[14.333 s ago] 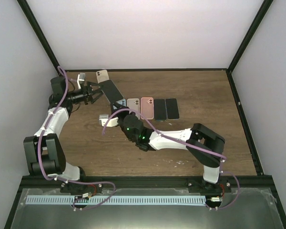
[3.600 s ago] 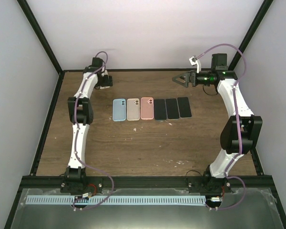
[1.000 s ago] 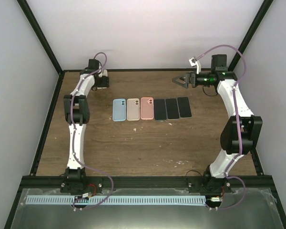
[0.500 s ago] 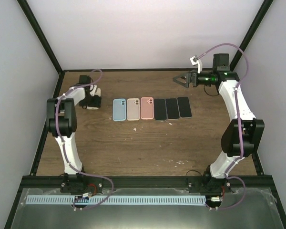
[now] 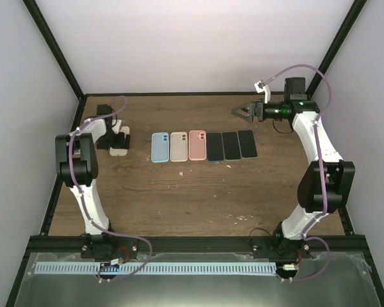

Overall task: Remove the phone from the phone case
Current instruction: Pick up the phone at the center of the board.

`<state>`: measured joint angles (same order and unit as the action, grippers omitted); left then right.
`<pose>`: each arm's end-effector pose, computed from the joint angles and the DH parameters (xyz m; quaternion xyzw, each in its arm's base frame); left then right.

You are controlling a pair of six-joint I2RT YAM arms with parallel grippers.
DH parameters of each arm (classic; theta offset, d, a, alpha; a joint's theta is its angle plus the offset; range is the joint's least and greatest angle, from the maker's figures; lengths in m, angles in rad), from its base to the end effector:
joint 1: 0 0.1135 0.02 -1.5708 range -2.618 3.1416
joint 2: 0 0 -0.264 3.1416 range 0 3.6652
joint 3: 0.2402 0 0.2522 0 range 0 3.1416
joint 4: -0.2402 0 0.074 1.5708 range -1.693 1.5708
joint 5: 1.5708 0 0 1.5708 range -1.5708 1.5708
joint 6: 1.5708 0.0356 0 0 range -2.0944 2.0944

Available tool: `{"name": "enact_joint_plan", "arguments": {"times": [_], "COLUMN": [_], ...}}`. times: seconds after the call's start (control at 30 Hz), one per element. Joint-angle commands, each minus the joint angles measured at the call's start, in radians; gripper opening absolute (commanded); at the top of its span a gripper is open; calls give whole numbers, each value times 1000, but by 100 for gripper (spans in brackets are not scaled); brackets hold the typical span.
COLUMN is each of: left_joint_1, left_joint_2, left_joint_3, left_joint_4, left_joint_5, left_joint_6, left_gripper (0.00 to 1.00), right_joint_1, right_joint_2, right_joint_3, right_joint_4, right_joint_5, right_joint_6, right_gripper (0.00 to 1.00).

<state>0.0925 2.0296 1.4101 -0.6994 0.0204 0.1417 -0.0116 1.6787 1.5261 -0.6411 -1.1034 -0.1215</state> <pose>0.3969 0.0361 0.1507 0.0257 0.9917 0.0046 0.1259 0.3631 0.0276 0.3338 -0.2415 0.7761 0.4625 0.3542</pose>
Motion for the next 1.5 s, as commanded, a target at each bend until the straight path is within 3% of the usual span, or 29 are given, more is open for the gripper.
{"name": "enact_joint_plan", "arguments": {"times": [0.0, 0.1, 0.23, 0.7, 1.07, 1.47], "left_joint_1": [-5, -8, -8, -8, -41, -219], "left_joint_2": [87, 118, 140, -8, -237, -569], "left_joint_3": [74, 102, 117, 93, 41, -40], "left_joint_4": [-30, -34, -43, -55, -84, -16], "left_joint_5": [-7, -33, -45, 36, 148, 189], "left_joint_6": [-70, -95, -115, -91, -66, -46], "left_gripper": [100, 98, 87, 35, 30, 27], "right_joint_1": [2, 2, 2, 2, 5, 122], "right_joint_2": [-61, -70, -82, -134, -123, -34], "right_joint_3": [-16, -28, -38, -74, -69, -16], "right_joint_4": [28, 32, 34, 50, 18, 101], "right_joint_5": [-13, -17, -15, -14, -33, -35], "right_joint_6": [7, 12, 11, 10, -23, 126], "right_gripper": [100, 100, 100, 100, 100, 100]}}
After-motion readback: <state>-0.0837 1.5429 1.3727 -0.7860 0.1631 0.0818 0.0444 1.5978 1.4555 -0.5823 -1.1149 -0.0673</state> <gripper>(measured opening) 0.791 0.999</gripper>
